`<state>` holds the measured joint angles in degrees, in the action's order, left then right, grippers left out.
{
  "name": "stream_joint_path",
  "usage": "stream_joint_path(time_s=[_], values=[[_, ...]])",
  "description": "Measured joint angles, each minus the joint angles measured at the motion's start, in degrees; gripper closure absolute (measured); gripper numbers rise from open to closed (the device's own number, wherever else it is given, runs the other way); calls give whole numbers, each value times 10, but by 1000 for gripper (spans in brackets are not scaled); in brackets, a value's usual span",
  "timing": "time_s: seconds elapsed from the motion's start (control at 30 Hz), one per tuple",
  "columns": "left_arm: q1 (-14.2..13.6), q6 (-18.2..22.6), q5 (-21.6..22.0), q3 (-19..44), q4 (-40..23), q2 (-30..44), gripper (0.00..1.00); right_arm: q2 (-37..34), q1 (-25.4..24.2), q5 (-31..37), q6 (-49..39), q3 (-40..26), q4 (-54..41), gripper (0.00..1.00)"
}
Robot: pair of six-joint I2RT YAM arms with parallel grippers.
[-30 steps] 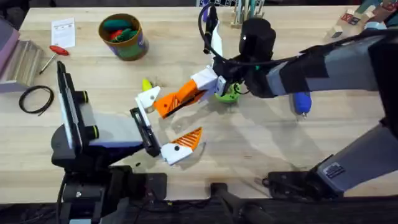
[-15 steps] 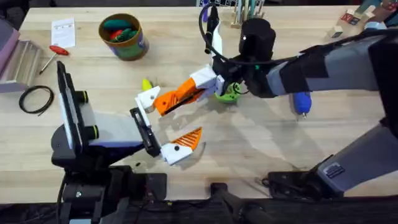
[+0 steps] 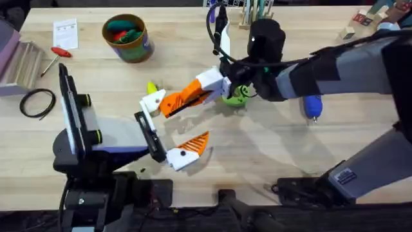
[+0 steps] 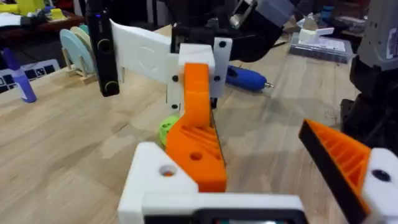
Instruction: Pick up the gripper from the table and insert it into the empty holder that is missing its gripper. Then pick up a screw, insert it into the mounting hole, and use the screwdriver to tighten it. Finally, clean up the table by picking up the vegetable and placing it into the bucket.
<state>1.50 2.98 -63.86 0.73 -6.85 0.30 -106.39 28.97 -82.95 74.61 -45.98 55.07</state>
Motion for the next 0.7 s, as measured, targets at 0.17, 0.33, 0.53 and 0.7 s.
stream_joint_path(time_s=[0.17,0.33,0.53,0.7], values=[[0,0,0,0,0,0,13,0,0,7,0,0,0,992],[1,0,3,0,0,0,14,0,5,17,4,0,0,992],[1,-2,3,0,0,0,14,0,12,43,8,0,2,993],[1,-4,2,0,0,0,15,0,14,62,17,-2,2,993]])
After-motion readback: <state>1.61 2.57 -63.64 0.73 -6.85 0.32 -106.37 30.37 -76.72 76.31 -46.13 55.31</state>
